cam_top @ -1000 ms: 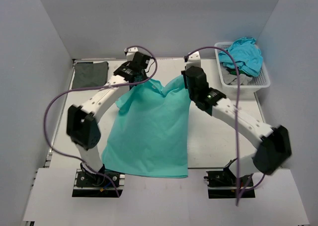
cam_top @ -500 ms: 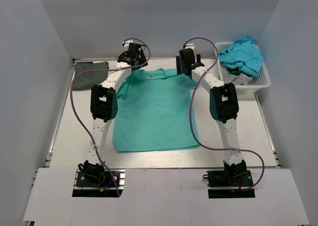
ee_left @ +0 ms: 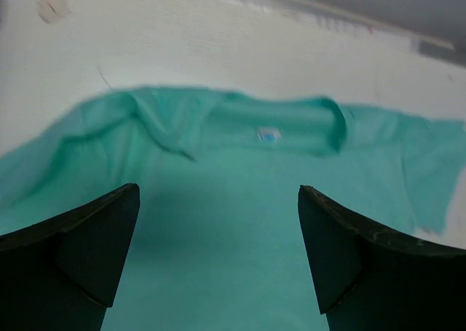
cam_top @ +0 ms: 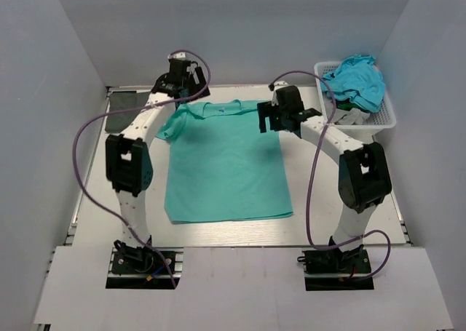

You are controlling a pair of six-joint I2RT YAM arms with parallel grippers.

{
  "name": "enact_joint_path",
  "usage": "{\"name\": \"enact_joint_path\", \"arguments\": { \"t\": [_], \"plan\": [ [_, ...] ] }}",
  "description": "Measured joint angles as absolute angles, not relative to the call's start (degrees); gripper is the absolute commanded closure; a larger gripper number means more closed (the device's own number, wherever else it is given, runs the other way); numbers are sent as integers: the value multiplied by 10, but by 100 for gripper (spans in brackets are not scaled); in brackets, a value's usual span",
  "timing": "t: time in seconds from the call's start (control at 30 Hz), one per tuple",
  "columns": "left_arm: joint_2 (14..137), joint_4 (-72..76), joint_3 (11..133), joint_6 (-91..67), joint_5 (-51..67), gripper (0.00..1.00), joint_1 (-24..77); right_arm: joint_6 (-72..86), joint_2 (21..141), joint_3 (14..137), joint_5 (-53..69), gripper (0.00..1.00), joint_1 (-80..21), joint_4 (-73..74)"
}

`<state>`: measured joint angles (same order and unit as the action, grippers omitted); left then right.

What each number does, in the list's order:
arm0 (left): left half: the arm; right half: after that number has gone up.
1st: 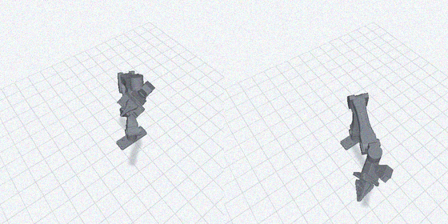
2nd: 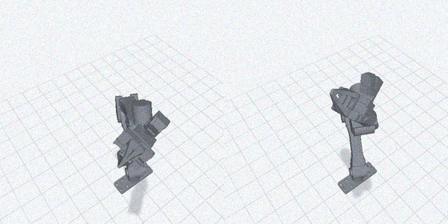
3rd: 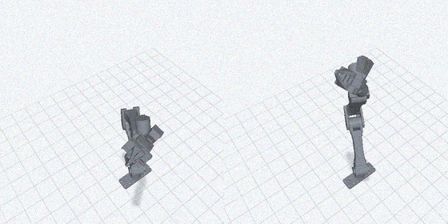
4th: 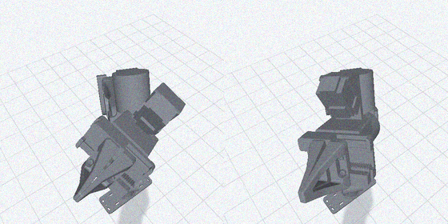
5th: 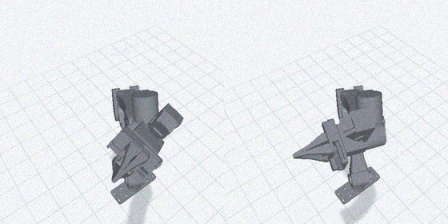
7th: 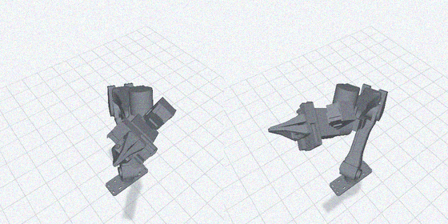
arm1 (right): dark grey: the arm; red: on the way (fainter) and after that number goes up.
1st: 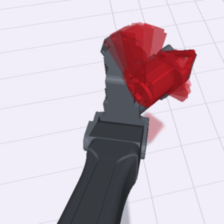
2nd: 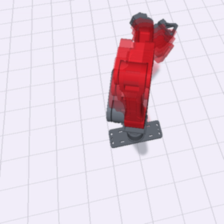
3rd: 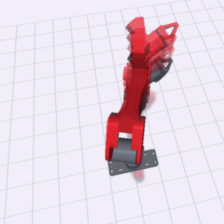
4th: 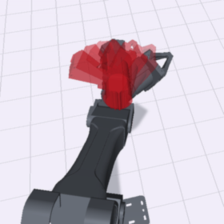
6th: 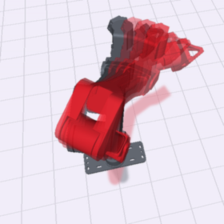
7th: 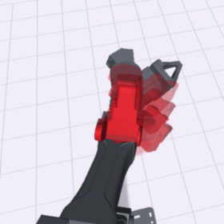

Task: Fold and stack the t-shirts
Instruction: Flatten out the tshirt

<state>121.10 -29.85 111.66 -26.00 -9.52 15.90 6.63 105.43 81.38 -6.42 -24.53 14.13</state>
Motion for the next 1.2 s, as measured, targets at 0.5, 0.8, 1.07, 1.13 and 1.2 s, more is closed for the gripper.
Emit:
{"name": "enact_joint_path", "arguments": {
  "t": [0.5,0.8,1.07,1.13,1.2],
  "plan": [
    [888,-240,529,-414,81,0,213,53,1292,988,-9,10,-277,150],
    [954,-268,550,-434,55,0,214,72,1164,785,-16,10,-277,103],
    [1162,-375,836,-420,33,0,209,118,910,491,36,10,-315,142],
    [1251,-401,976,-401,21,0,210,117,865,455,81,10,-355,176],
    [1344,-427,1133,-386,17,0,209,114,836,440,119,10,-399,211]
  ]
}}
